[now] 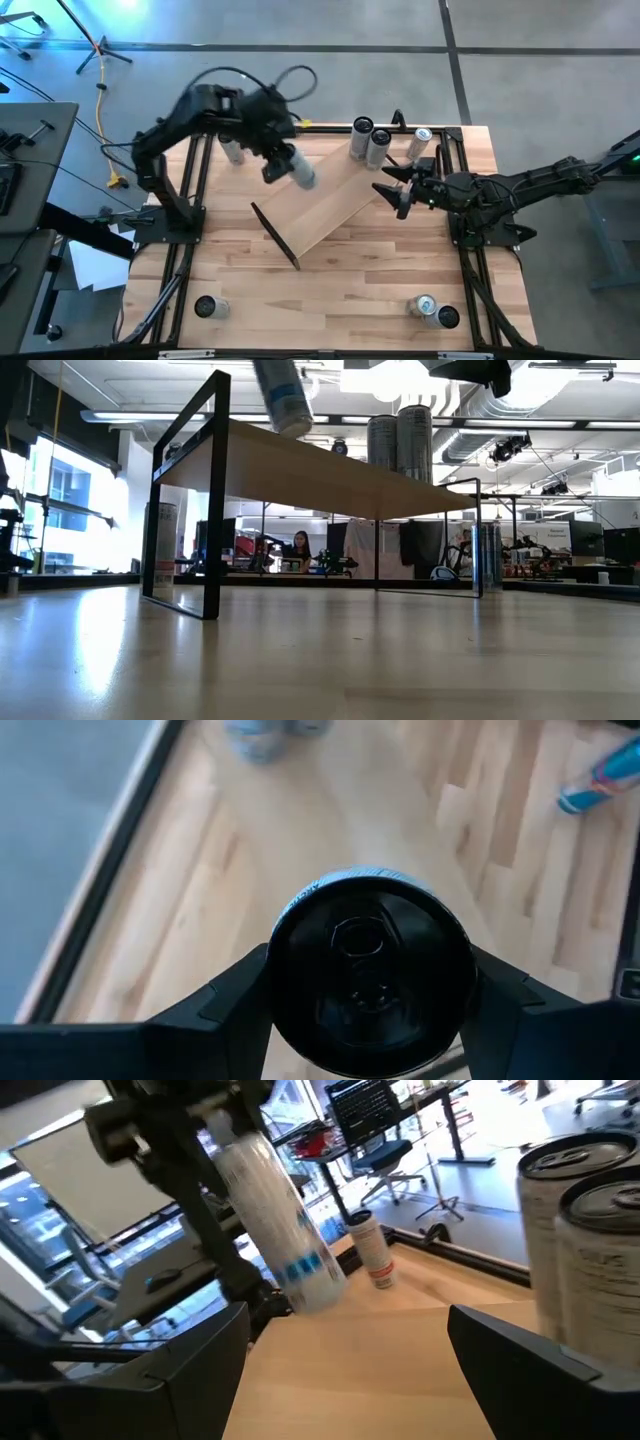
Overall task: Place canned beverage on shelf
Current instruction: Put the top white-blue soda can on the shelf
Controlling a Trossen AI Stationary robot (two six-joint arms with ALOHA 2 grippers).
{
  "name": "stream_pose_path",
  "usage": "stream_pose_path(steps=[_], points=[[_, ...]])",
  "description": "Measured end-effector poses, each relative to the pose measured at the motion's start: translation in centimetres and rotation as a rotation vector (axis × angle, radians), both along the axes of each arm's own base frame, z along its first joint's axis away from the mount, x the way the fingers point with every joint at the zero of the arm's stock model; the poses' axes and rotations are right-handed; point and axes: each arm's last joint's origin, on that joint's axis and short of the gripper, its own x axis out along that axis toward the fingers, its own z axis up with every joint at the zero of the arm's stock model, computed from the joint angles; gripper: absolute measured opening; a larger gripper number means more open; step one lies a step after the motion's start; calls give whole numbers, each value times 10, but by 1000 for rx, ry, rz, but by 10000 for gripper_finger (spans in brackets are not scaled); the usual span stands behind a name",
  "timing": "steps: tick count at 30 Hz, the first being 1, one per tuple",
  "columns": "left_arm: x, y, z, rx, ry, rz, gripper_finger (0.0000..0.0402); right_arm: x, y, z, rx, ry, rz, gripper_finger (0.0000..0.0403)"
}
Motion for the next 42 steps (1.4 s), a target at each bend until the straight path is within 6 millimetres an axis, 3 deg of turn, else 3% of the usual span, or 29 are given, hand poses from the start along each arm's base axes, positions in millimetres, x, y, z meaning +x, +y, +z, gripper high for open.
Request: stream_pose_path(steps=[8,15,23,31,42], points=[[30,-13,-17,6,22,-112,211,35,9,-8,-133,26,95,328],[33,-20,-14,9,-14,-138,211,80,11,6,-368,188,62,328],[33,-26,-15,13,-11,-155,211,121,11,10,-393,307,78,328],[35,-26,-14,14,-27,-146,211,141,16,8,-359,284,128,328],[41,-29,-9,12,-110,-164,211,154,16,-3,-326,301,104,328]])
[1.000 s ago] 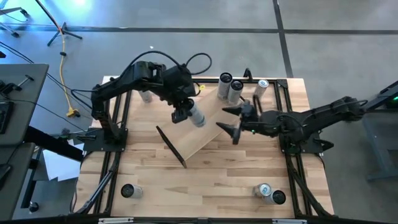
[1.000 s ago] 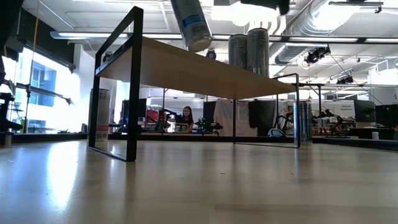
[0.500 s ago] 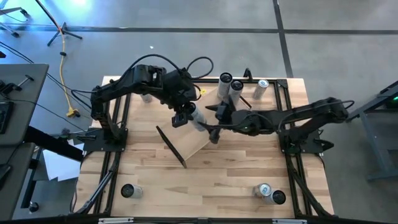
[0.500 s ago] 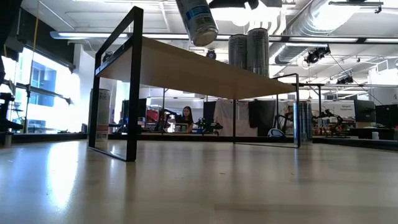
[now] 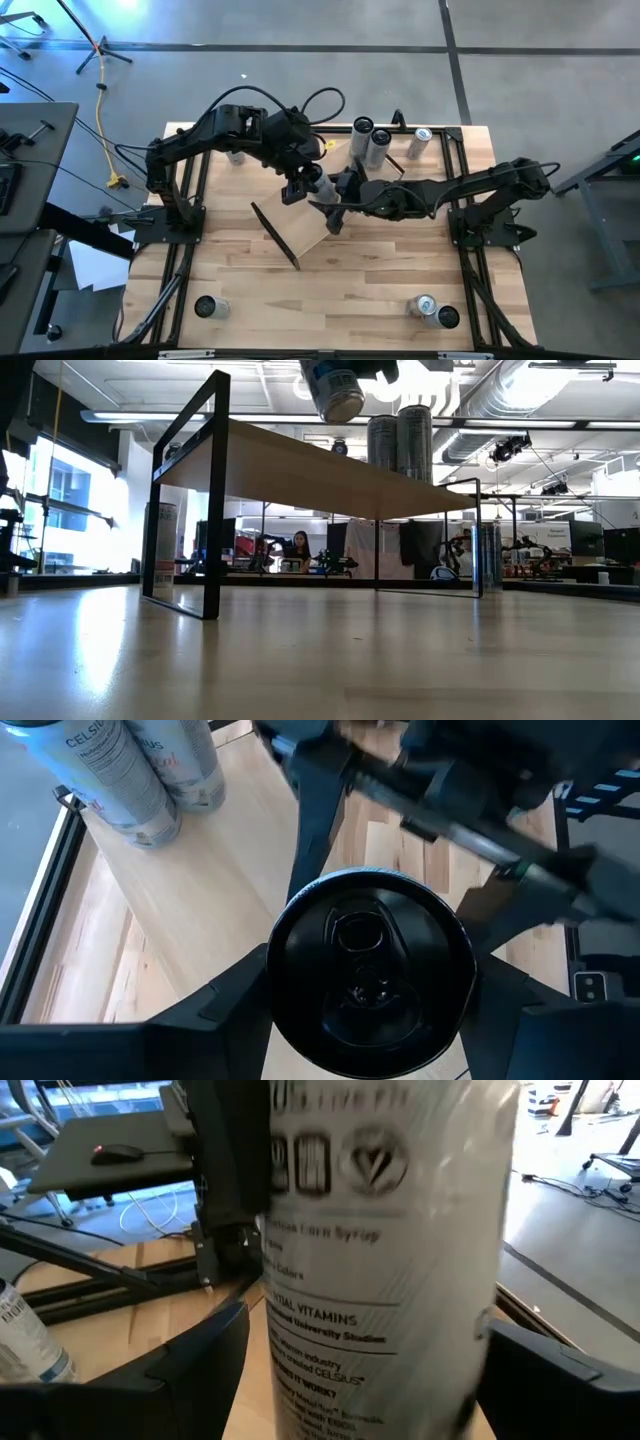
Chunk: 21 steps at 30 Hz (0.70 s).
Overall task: Place canned beverage on shelf
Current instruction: Put the top white-blue soda can on the shelf
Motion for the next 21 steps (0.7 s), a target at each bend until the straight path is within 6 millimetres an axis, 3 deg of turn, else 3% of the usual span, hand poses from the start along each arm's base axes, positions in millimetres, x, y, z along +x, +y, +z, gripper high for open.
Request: stream_pose_path(steps=[10,17,21], points=[[1,-3,1,3,-7,-8,211,0,0,0,1,-2,5,314],[1,-3,0,5,-5,-5,211,0,0,0,1,-3,0,239],[0,-3,1,9,-7,25,211,0,0,0,-1,-4,6,236]])
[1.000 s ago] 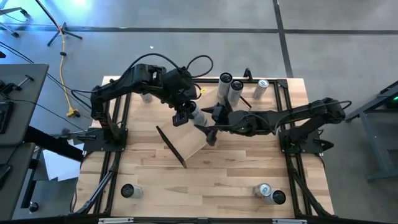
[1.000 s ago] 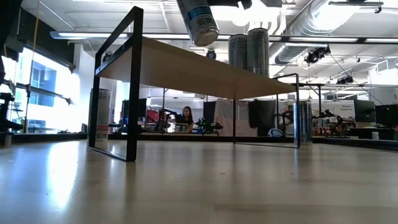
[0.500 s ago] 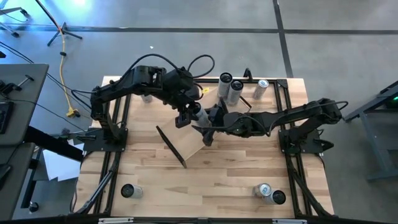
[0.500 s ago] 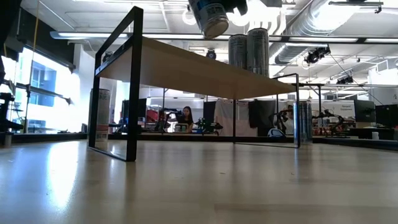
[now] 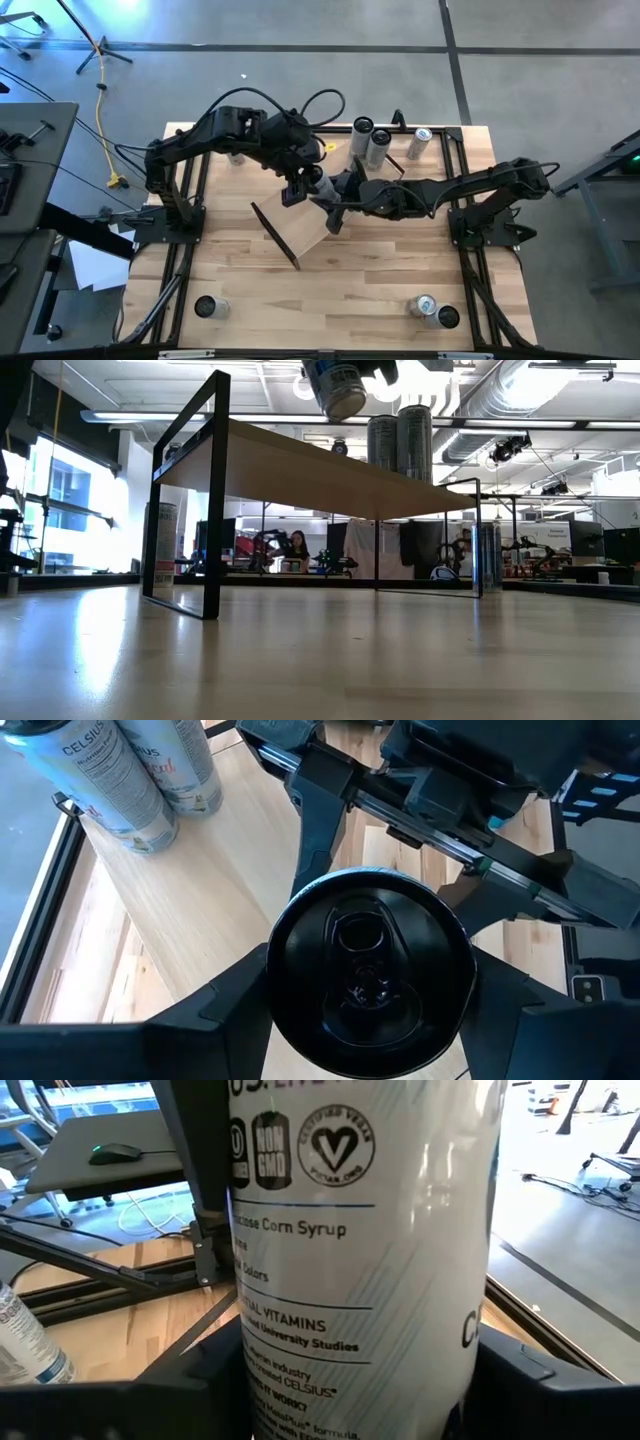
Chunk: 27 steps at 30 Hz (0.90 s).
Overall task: Place canned beverage on shelf
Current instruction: Put the top white-blue soda can on the shelf
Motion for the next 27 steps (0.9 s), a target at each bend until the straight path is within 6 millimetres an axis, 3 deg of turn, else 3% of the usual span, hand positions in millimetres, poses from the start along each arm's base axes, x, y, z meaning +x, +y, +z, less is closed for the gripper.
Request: stream_pose_path(steps=[11,19,27], points=[[0,1,0,31,-4,-27,240,0,0,0,-8,-1,-10,236],[-1,1,0,56,6,-26,315,0,0,0,-22,7,5,236],[-30,5,17,90,-2,12,371,-12,-1,4,-36,75,20,240]])
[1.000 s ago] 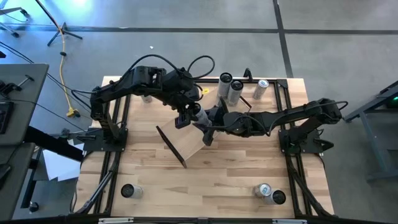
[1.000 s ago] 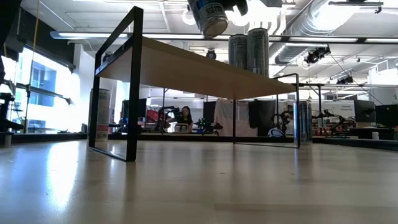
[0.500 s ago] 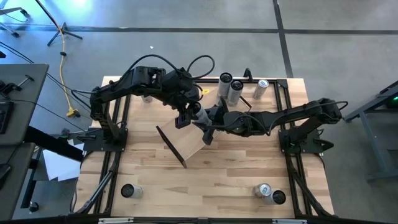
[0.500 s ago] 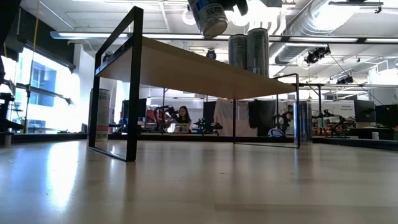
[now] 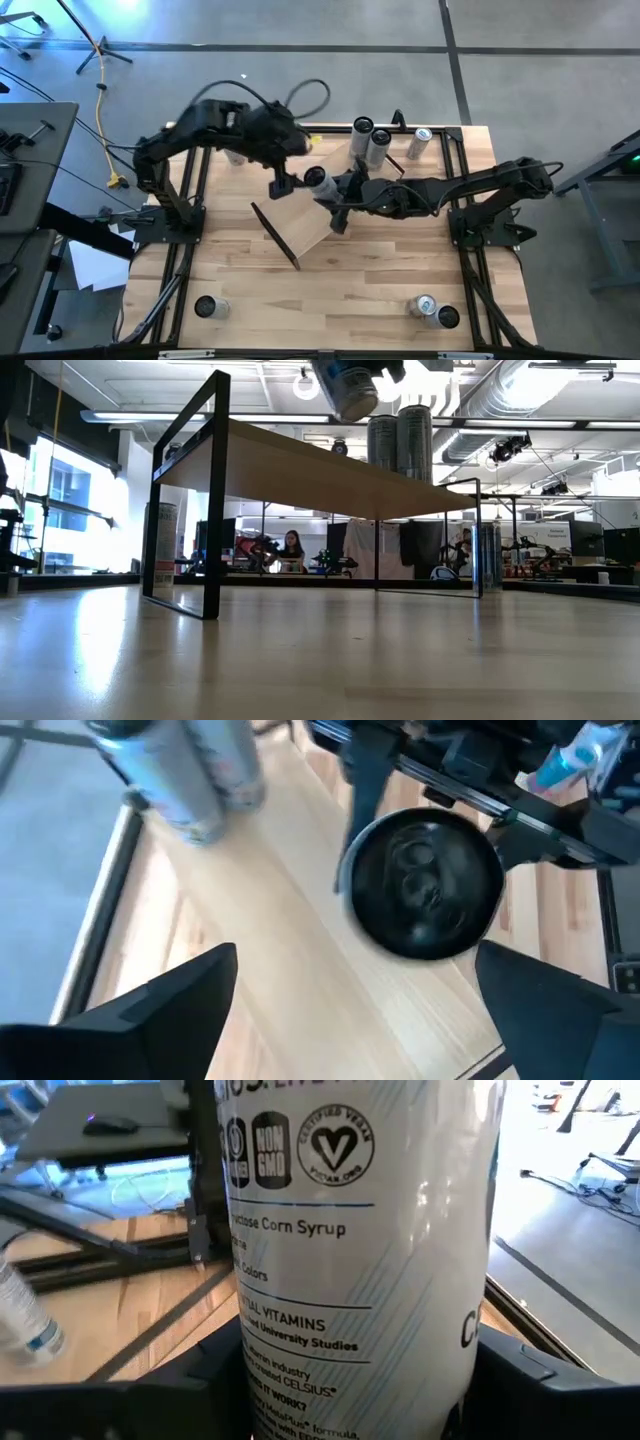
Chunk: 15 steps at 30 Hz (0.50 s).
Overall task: Place canned beverage on shelf
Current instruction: Put the top white-blue soda can on the shelf
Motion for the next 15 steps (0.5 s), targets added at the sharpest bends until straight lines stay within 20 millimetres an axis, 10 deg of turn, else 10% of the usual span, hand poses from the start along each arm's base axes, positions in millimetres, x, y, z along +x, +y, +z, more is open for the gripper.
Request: stream_pose_path(steps=[15], points=[[-26,-5,17,49,-242,-12,371,-83,13,11,38,204,-67,244]])
